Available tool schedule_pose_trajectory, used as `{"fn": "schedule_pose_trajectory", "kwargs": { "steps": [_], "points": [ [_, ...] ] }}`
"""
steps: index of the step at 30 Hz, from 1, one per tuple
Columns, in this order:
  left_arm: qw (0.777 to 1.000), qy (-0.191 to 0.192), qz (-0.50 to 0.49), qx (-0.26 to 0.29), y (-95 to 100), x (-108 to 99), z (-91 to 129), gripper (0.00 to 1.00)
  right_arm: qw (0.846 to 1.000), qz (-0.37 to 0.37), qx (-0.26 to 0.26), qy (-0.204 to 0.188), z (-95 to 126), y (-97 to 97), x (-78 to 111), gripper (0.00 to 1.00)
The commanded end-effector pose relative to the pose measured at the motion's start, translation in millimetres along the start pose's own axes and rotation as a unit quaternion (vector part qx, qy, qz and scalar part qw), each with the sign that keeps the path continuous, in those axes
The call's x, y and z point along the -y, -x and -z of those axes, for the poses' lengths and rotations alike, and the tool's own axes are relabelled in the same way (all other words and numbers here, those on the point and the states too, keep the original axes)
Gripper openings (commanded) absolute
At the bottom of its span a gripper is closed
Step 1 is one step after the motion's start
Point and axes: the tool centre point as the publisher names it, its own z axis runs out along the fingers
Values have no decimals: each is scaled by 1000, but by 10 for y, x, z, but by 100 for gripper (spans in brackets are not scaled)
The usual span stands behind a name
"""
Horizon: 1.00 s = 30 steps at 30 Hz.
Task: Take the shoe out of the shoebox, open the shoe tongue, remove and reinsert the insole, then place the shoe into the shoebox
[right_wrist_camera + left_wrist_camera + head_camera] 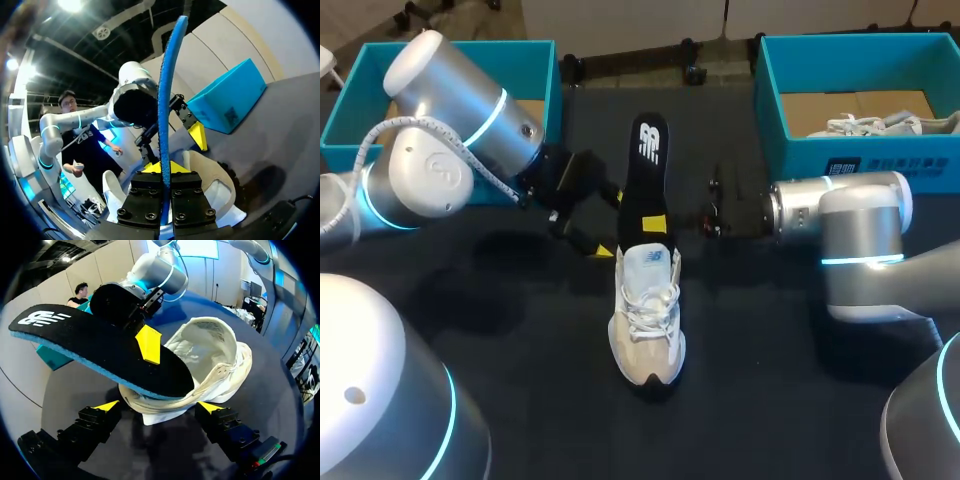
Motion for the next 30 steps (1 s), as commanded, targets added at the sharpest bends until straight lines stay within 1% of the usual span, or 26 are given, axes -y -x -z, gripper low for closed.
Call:
{"fn": "schedule_pose_trajectory", "kwargs": {
  "steps": [1,6,9,10,16,24,28,30],
  "points": [
    [1000,2,0,0,-11,5,5,100,1000,-3,4,-1,-18,-18,65,0],
    [1000,2,0,0,-11,5,5,100,1000,-13,3,-3,-56,-20,141,0],
    [1000,2,0,0,-11,5,5,100,1000,-24,6,-15,-95,0,230,0],
    [1000,2,0,0,-11,5,5,100,1000,-27,5,-7,-109,2,273,0],
    [1000,2,0,0,-11,5,5,100,999,-39,9,-13,-141,0,387,0],
    [1000,2,0,0,-11,5,5,100,999,-46,14,-19,-103,-28,427,0],
    [1000,2,0,0,-11,5,5,100,999,-37,21,-12,-52,-77,363,0],
    [1000,2,0,0,-11,5,5,100,999,-29,24,-12,-35,-89,290,0]
  ]
}}
